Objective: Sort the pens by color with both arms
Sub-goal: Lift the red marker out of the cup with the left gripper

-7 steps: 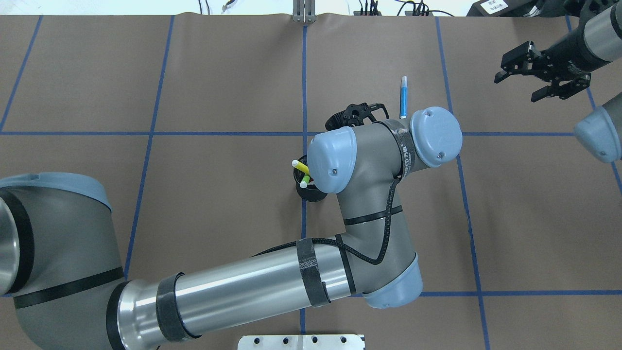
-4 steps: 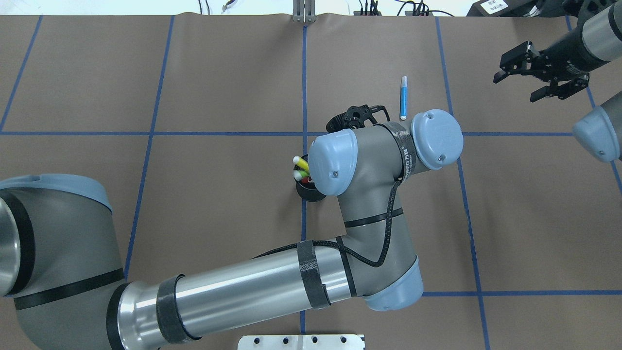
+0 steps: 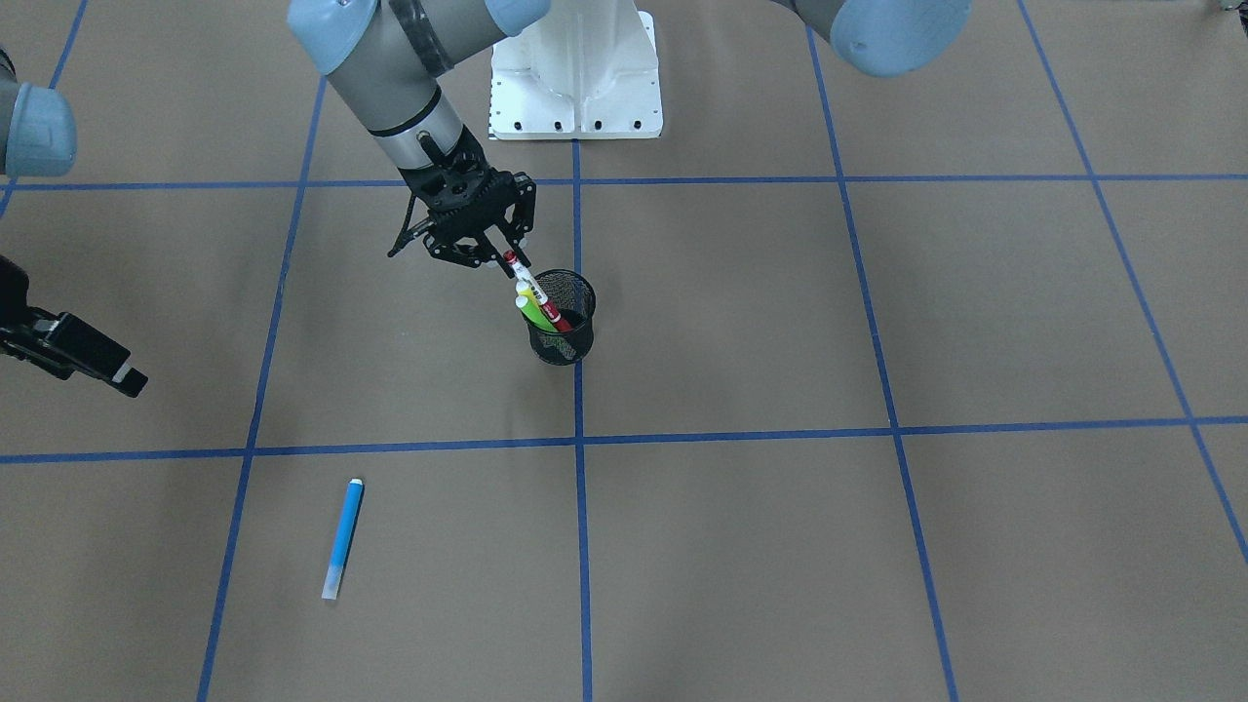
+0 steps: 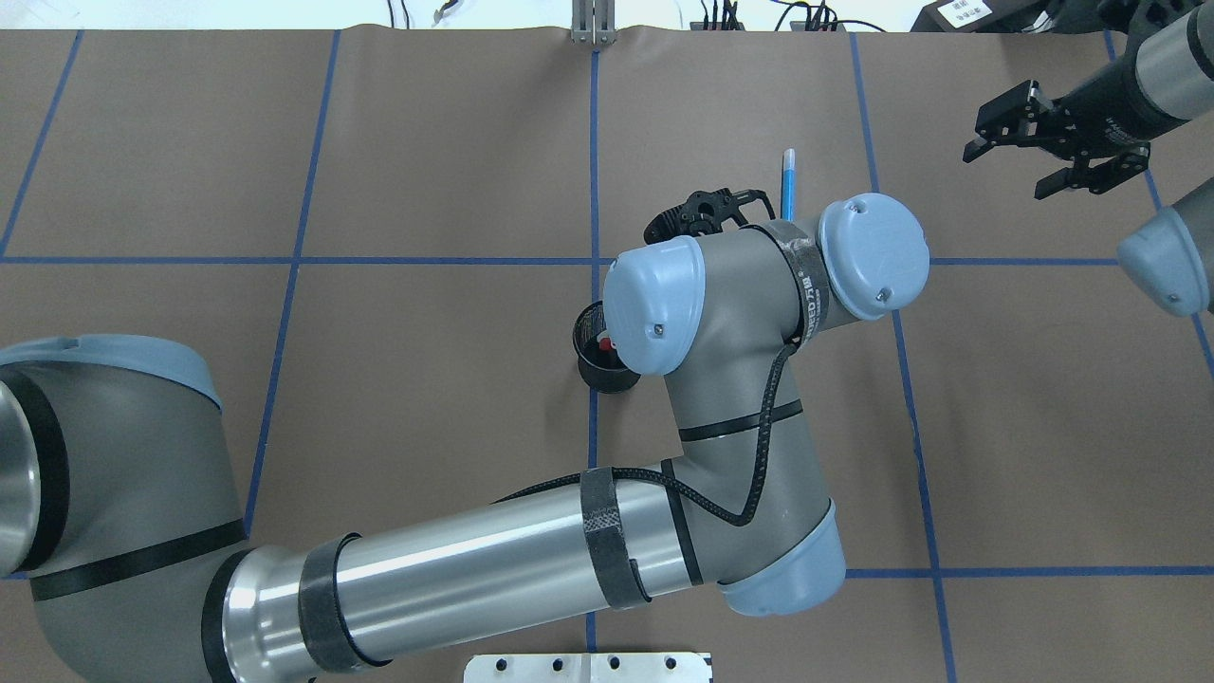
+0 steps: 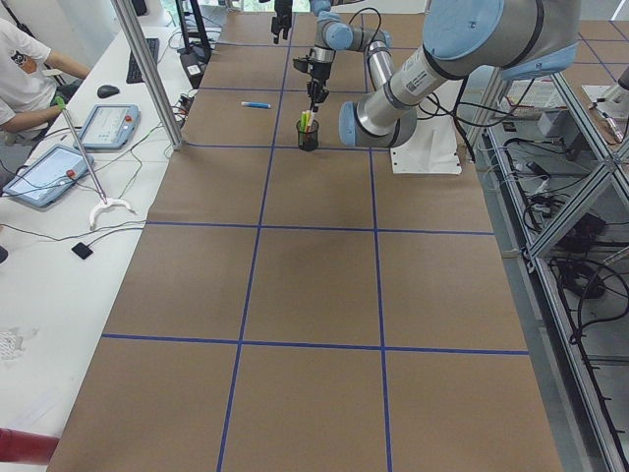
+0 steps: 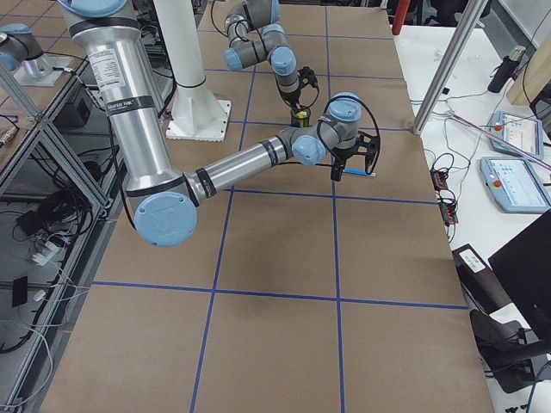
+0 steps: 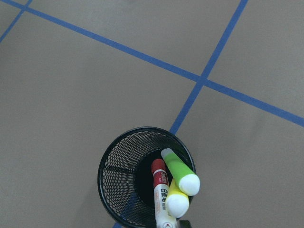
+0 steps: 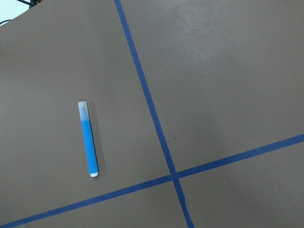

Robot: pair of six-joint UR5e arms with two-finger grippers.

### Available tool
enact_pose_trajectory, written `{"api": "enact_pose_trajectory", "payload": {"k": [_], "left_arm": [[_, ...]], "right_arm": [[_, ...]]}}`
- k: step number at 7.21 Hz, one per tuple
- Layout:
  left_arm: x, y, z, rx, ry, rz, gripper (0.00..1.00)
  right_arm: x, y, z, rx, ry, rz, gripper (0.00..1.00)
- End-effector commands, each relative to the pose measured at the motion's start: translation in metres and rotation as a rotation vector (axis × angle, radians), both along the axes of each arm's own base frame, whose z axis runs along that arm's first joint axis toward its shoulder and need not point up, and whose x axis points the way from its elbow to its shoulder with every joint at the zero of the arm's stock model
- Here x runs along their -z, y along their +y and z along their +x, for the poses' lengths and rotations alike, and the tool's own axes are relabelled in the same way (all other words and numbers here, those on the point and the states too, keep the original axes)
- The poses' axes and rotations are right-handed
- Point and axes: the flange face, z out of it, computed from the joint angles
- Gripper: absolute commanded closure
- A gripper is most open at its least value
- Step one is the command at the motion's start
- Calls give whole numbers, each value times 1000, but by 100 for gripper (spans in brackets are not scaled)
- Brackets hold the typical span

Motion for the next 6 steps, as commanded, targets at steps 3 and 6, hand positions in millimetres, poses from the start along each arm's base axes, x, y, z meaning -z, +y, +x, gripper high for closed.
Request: {"api": "enact_pose_trajectory", "payload": {"k": [3,6], "left_arm": [[54,6,-97,52,69,37,100],[25,-39,-71,160,231,325,100]], "right_arm": [[-1,0,-5,3,5,1,0],[6,0,-7,-6,15,28,0]]}}
